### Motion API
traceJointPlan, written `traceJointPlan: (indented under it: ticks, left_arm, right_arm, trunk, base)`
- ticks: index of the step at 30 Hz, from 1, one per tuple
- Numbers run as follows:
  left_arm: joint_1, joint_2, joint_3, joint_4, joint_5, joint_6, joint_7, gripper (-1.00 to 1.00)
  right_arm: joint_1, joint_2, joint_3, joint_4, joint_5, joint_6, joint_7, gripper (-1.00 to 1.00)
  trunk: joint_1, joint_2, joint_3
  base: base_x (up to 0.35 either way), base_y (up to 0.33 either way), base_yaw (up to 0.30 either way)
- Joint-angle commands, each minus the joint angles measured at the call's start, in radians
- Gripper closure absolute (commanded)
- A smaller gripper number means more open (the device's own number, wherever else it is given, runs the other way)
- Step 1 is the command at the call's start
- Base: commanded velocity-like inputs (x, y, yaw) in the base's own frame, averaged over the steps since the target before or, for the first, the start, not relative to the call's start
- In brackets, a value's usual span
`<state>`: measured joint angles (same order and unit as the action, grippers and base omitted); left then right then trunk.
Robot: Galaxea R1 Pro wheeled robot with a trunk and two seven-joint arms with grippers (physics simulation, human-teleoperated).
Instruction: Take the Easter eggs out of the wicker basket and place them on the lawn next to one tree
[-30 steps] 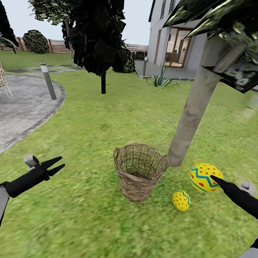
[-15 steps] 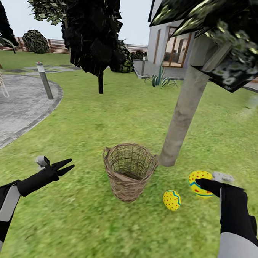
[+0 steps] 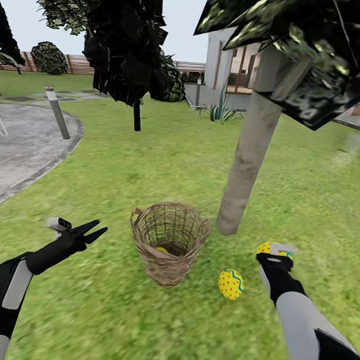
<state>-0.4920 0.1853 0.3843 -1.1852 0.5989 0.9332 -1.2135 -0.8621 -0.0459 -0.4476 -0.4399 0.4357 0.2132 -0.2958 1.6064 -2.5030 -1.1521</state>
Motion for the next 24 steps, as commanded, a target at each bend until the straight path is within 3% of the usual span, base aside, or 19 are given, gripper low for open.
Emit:
traceJointPlan:
  ticks: [1,6,11,16,20,24]
  left_arm:
    - [0.0,-0.003,0.001,-0.01,0.002,0.007,-0.001,-1.0]
    - [0.0,-0.007,0.001,-0.037,0.002,0.007,0.0,-1.0]
    - [0.003,-0.007,0.002,-0.039,0.002,0.007,-0.001,-1.0]
    - [0.009,-0.006,0.004,-0.041,0.004,0.007,-0.025,-1.0]
    - [0.01,-0.006,0.004,-0.04,0.004,0.007,-0.052,-1.0]
    - [0.01,-0.006,0.004,-0.04,0.003,0.007,-0.053,-1.0]
  right_arm:
    - [-0.009,0.0,-0.003,0.008,0.009,-0.002,-0.01,1.0]
    - [-0.029,0.007,0.001,0.004,0.017,-0.004,-0.018,1.0]
    - [-0.029,0.026,0.005,0.016,0.023,0.0,-0.033,1.0]
    - [-0.029,0.04,0.006,0.028,0.024,-0.001,-0.026,1.0]
    - [-0.029,0.041,0.006,0.029,0.024,-0.002,-0.023,1.0]
    - [-0.029,0.04,0.006,0.027,0.025,-0.003,-0.022,1.0]
  trunk:
    - [0.0,0.0,-0.001]
    - [0.0,0.0,-0.001]
    - [0.0,0.0,-0.001]
    - [0.0,0.0,-0.001]
    - [0.002,-0.001,-0.016]
    - [0.004,-0.002,-0.032]
  base:
    - [0.107,-0.295,0.0]
    - [0.089,-0.308,0.004]
    - [0.004,-0.282,0.248]
    - [0.0,-0.025,0.289]
    - [0.0,-0.001,0.282]
    - [0.0,0.0,0.053]
